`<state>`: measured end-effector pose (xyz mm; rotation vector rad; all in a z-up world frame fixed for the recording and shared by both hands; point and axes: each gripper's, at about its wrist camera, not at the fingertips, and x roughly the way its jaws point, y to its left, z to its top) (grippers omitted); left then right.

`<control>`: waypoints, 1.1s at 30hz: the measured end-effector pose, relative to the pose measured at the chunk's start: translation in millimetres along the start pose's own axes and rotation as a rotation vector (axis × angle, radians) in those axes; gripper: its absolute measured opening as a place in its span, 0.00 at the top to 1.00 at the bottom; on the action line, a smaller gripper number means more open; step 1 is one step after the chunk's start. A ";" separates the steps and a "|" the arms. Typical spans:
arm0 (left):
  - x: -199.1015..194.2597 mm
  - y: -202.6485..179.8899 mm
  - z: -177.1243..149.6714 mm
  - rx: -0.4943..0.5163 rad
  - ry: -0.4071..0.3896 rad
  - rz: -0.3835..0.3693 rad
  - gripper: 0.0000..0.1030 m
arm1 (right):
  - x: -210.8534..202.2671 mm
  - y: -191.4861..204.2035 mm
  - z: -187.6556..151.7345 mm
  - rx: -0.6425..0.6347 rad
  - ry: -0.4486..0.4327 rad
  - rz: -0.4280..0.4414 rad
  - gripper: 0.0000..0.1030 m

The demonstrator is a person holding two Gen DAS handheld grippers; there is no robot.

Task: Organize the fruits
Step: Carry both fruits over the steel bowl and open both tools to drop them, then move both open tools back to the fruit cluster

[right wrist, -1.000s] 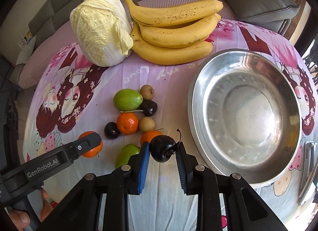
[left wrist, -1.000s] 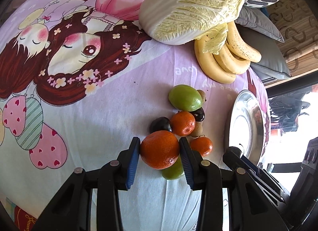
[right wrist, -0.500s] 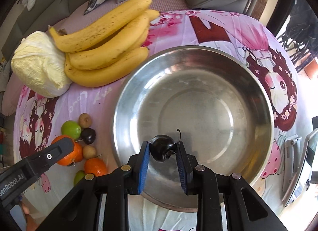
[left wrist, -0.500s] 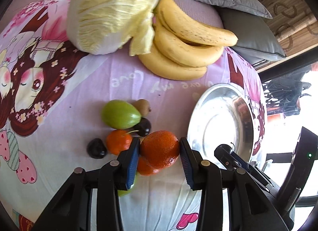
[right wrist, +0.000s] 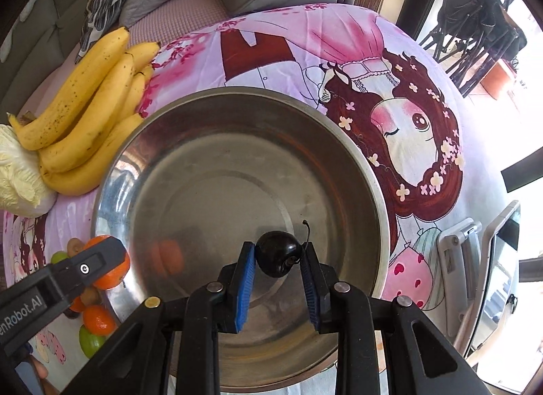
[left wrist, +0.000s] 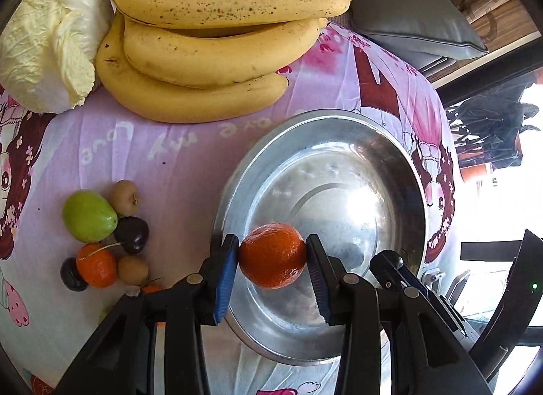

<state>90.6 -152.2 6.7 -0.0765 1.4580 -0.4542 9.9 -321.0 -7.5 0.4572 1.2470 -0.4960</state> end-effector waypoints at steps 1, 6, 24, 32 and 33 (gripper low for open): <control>-0.4 -1.2 0.0 0.004 -0.001 -0.001 0.59 | -0.1 -3.7 0.6 0.010 0.005 0.014 0.70; -8.5 -9.2 3.5 0.021 -0.040 0.023 0.47 | -6.7 -7.0 -3.8 0.017 0.005 0.057 0.42; -63.5 85.4 -19.0 -0.069 -0.156 0.116 0.28 | -5.0 27.5 -11.4 -0.081 0.030 0.107 0.28; -89.5 156.5 -30.1 -0.208 -0.201 0.123 0.28 | -4.7 73.8 -22.3 -0.179 0.042 0.135 0.28; -92.7 164.7 -31.3 -0.227 -0.211 0.131 0.28 | -4.9 82.1 -24.4 -0.197 0.044 0.143 0.28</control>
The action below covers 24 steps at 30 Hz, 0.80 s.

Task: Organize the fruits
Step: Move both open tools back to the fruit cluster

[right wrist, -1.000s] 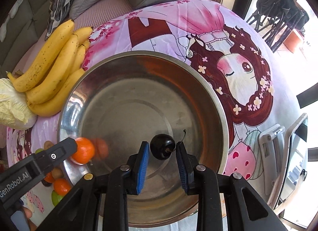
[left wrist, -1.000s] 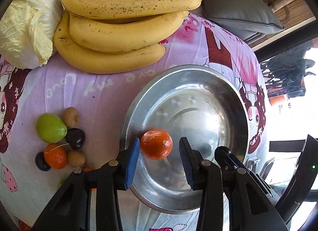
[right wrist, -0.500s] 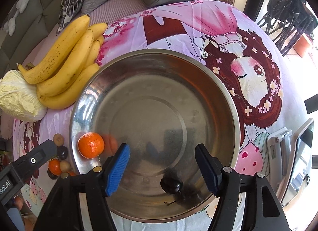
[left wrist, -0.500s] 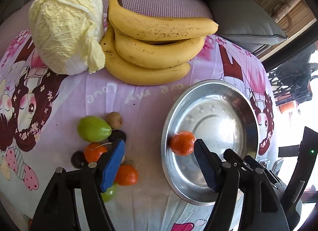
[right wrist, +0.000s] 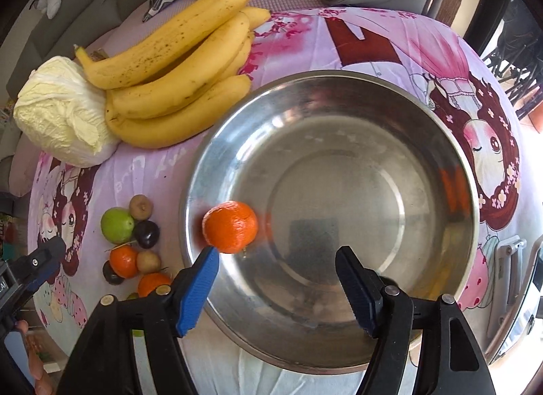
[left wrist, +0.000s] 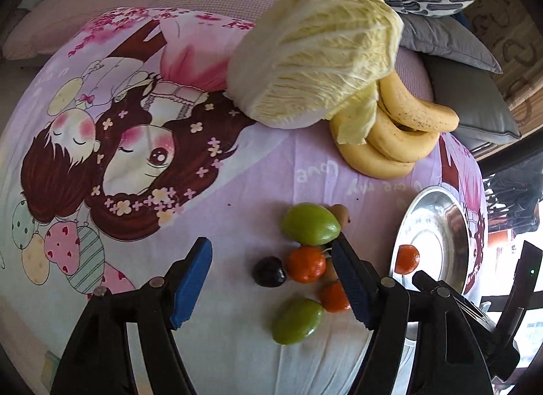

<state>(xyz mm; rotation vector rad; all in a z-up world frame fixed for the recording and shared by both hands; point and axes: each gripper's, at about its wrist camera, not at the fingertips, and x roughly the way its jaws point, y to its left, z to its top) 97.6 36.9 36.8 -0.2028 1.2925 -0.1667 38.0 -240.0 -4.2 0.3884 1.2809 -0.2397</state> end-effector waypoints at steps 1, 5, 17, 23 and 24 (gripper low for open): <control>-1.5 7.5 1.6 -0.016 -0.009 0.013 0.28 | 1.0 8.1 -0.5 -0.017 0.003 0.013 0.28; -6.1 38.3 4.7 -0.079 -0.027 0.042 0.28 | 4.8 40.7 -5.0 -0.082 0.016 0.059 0.28; -4.3 67.9 0.1 -0.158 -0.067 0.054 0.17 | 12.1 97.6 -15.7 -0.182 0.010 0.051 0.28; 2.0 67.7 2.3 -0.156 -0.067 0.022 0.16 | 11.7 102.3 -15.1 -0.183 -0.003 0.067 0.28; 3.8 67.2 3.0 -0.153 -0.065 0.010 0.16 | 12.6 102.5 -13.9 -0.181 -0.006 0.063 0.28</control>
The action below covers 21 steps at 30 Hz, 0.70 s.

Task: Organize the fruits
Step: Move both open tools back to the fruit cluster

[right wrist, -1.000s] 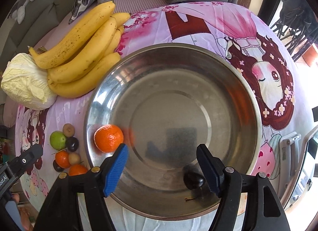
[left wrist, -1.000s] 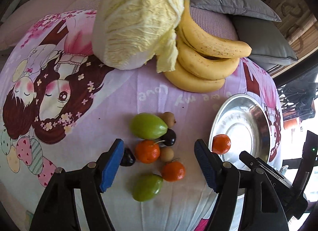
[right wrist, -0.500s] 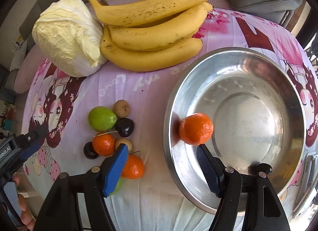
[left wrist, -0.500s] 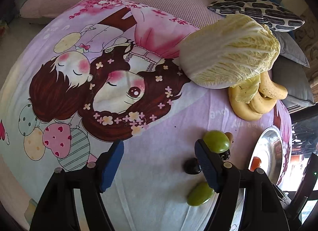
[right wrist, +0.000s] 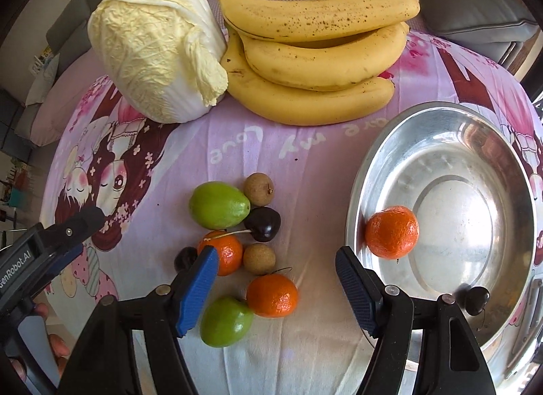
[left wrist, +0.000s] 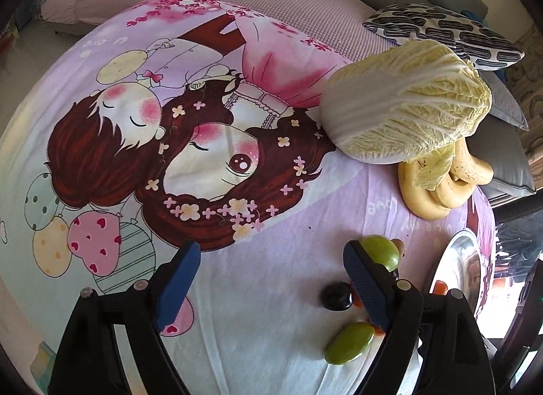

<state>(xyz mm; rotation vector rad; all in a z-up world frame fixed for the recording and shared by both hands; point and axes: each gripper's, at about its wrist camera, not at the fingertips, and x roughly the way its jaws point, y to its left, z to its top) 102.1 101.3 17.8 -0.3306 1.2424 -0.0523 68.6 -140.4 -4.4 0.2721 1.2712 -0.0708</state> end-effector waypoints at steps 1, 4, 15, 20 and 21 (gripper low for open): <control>1.7 -0.9 0.8 0.004 0.000 -0.009 0.16 | -0.1 -0.9 0.8 0.000 -0.001 -0.003 0.28; 5.8 -5.7 3.7 0.022 -0.005 -0.018 0.16 | 0.2 -1.0 5.1 0.003 -0.012 0.000 0.28; 28.3 -28.9 17.6 0.075 0.046 -0.116 0.02 | 4.0 -4.2 23.9 0.009 -0.051 -0.022 0.28; 27.6 -39.1 20.0 0.104 0.032 -0.088 0.03 | 3.0 -8.6 32.1 0.017 -0.068 -0.025 0.30; 28.9 -39.8 20.3 0.108 0.033 -0.089 0.03 | 2.5 -9.3 33.7 0.016 -0.070 -0.023 0.32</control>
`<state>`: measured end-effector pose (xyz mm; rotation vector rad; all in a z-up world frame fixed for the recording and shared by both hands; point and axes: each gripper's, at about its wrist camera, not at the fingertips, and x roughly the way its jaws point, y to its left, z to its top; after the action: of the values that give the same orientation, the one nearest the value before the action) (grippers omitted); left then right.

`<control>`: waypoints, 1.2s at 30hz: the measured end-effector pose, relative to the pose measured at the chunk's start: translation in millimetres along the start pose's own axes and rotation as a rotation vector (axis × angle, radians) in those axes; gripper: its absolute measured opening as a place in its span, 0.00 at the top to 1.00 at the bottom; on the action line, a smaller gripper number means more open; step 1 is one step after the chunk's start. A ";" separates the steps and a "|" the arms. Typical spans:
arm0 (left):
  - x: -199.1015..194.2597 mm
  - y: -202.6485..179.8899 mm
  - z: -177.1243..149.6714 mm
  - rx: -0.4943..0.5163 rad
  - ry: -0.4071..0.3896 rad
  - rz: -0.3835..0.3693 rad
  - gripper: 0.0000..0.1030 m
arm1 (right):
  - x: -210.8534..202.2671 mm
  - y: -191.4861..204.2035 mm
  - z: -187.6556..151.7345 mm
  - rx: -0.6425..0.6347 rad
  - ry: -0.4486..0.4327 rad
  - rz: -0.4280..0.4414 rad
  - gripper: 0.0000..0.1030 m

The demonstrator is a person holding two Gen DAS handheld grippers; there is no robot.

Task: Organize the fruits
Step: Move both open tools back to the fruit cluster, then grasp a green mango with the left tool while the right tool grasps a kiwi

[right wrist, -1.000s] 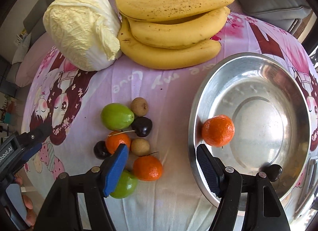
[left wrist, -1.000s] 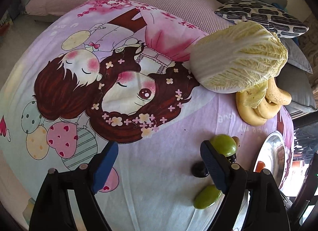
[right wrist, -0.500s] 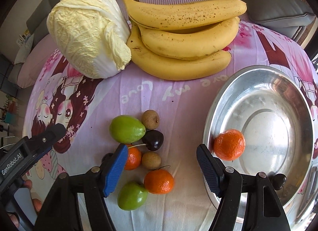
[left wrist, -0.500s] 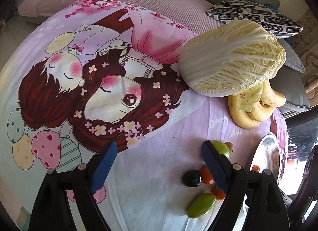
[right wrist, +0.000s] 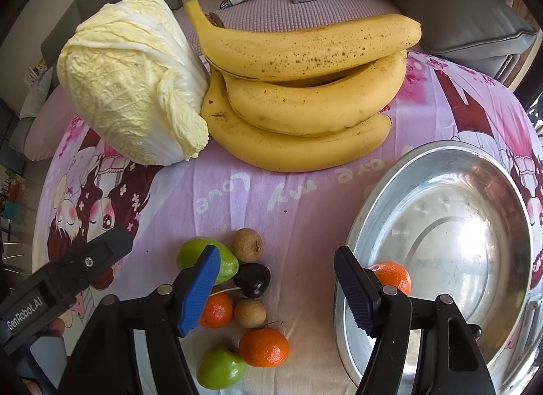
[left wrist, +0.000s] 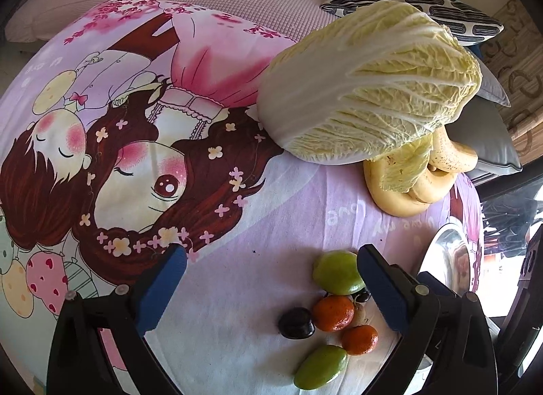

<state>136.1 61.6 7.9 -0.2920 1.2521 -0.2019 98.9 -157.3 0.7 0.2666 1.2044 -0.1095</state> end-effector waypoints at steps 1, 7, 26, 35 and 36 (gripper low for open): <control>1.5 -0.6 0.3 -0.001 0.004 -0.008 0.03 | 0.3 -0.2 1.6 0.000 -0.001 0.000 0.33; 11.1 -8.8 0.4 -0.005 0.043 -0.019 0.03 | 13.9 3.4 5.7 -0.011 0.028 -0.001 0.42; 53.5 -18.0 -11.8 -0.075 0.209 -0.163 0.30 | 23.0 5.4 -12.8 -0.068 0.037 -0.038 0.47; 59.6 -19.5 -18.9 -0.117 0.230 -0.253 0.53 | 24.0 9.3 -18.8 -0.091 0.039 -0.056 0.47; 58.8 -19.8 -20.0 -0.119 0.225 -0.250 0.54 | 23.7 10.1 -19.3 -0.090 0.039 -0.051 0.47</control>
<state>135.1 22.7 -44.3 -0.5415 1.4519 -0.3841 92.2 -141.1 -26.4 0.1603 1.2520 -0.0949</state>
